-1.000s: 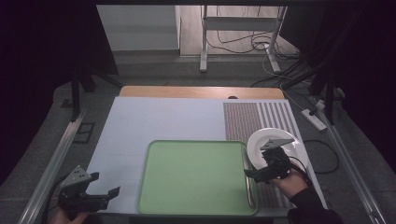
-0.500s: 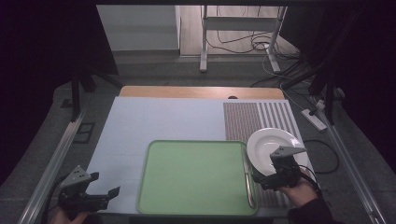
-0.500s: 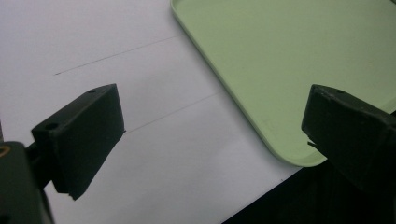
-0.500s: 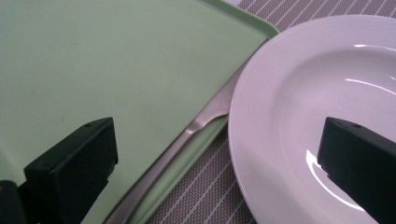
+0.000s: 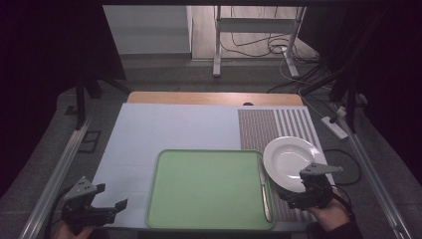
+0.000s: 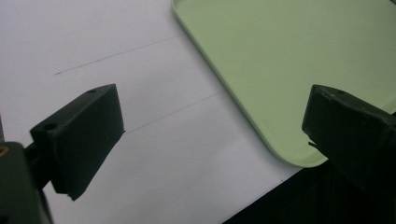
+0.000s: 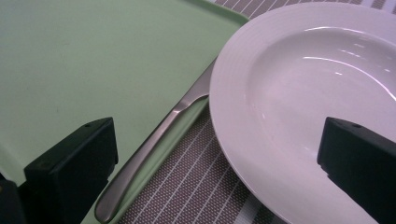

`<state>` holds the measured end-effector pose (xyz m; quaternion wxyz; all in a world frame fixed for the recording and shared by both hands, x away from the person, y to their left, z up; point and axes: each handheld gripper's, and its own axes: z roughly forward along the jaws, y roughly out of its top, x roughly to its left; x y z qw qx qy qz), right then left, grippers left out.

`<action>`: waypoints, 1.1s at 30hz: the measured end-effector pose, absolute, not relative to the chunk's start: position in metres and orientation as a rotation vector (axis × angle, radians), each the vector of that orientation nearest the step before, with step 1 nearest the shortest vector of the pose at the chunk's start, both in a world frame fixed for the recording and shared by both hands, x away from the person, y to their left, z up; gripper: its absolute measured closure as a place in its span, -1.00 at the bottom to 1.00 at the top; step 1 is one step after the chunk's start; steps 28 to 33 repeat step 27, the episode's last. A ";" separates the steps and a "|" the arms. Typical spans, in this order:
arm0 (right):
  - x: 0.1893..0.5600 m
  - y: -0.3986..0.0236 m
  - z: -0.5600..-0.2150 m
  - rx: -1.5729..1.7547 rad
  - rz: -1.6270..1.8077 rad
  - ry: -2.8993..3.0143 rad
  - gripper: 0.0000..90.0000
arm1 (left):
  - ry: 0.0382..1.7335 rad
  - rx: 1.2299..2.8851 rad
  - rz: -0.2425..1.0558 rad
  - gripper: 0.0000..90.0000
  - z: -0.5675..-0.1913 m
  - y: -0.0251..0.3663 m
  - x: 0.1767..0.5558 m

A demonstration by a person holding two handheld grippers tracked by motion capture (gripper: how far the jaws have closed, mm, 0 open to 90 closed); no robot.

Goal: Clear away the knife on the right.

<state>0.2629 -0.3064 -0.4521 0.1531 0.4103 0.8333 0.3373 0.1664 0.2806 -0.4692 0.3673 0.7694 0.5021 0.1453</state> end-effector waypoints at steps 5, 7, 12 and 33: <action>0.258 -0.312 -0.450 1.194 0.985 2.353 -1.00 | 1.295 1.973 0.374 -0.89 -0.469 0.281 0.166; 0.256 -0.313 -0.449 1.201 0.982 2.342 -1.00 | 1.298 1.971 0.374 -0.90 -0.469 0.281 0.166; 0.252 -0.317 -0.448 1.211 0.971 2.325 -1.00 | 1.301 1.967 0.375 -0.90 -0.469 0.281 0.166; 0.243 -0.324 -0.446 1.238 0.936 2.323 -1.00 | 1.301 1.969 0.373 -0.90 -0.469 0.281 0.167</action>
